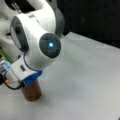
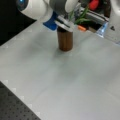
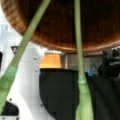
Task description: Flower insertion into a vase
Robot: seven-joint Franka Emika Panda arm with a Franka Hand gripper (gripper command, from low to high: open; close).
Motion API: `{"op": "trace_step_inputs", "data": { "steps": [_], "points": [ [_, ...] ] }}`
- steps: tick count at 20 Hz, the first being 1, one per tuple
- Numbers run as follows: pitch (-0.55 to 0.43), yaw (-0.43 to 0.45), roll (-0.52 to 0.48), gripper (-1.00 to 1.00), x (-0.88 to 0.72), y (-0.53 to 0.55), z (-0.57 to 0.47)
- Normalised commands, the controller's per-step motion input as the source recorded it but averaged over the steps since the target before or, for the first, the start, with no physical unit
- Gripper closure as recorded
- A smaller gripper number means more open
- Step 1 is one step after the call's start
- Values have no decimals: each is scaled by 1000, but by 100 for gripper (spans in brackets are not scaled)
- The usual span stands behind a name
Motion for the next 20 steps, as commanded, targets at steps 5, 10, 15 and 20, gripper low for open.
{"op": "trace_step_inputs", "data": {
  "steps": [5, 10, 15, 20],
  "points": [
    [-87, -25, -46, -100, 160, 171, 282],
    [-367, 12, -53, -100, 71, 286, 353],
    [-772, -1, 103, -100, -19, 368, 4],
    [-708, 20, 61, -100, -230, 209, -171]
  ]
}}
